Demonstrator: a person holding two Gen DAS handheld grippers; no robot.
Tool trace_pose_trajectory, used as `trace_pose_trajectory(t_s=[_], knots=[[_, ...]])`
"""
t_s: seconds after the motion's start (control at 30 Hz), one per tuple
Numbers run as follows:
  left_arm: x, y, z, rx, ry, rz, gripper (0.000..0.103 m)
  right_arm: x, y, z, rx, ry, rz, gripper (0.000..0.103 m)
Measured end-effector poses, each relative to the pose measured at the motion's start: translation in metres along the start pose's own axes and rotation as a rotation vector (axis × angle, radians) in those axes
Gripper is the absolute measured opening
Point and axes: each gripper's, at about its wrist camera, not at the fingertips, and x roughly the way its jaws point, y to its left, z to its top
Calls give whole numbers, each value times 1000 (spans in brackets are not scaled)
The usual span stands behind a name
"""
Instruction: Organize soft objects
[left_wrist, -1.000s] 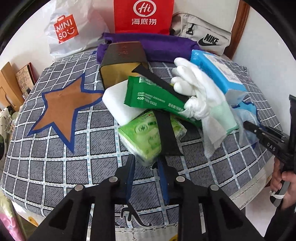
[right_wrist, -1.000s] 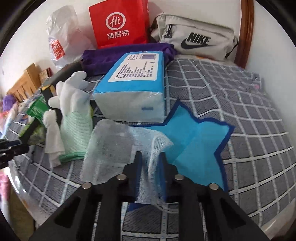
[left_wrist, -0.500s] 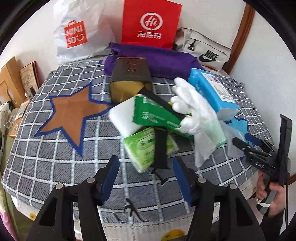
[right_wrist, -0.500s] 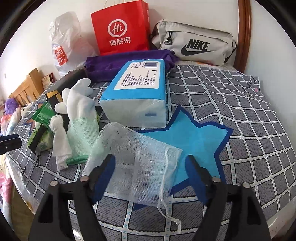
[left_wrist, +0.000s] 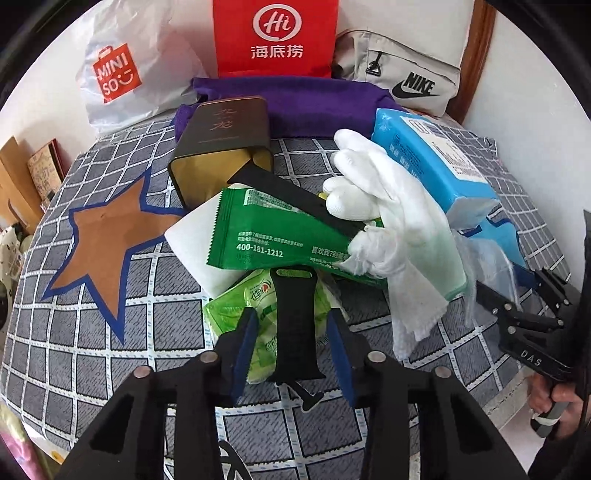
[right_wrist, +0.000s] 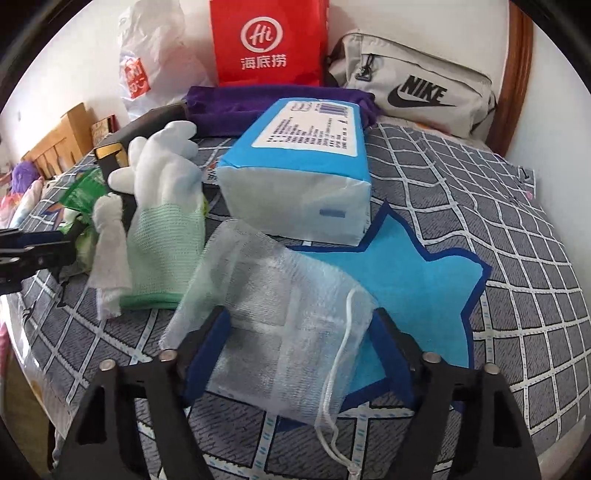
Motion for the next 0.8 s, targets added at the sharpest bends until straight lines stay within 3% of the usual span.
trace_pose_trajectory(t_s=[0.07, 0.17, 0.27, 0.47, 0.8], knots=[[-1, -3, 0, 22, 2, 26, 22, -2, 3, 0, -24, -5, 12, 46], [-2, -1, 3, 8, 4, 3, 21, -4, 4, 1, -29, -8, 25, 24], [4, -1, 3, -7, 2, 5, 21, -4, 1, 0, -12, -10, 59, 10], [-4, 3, 5, -16, -18, -14, 20, -9, -4, -1, 7, -12, 89, 5], [-32, 20, 9, -52, -51, -29, 20, -37, -17, 10, 48, -58, 109, 4]])
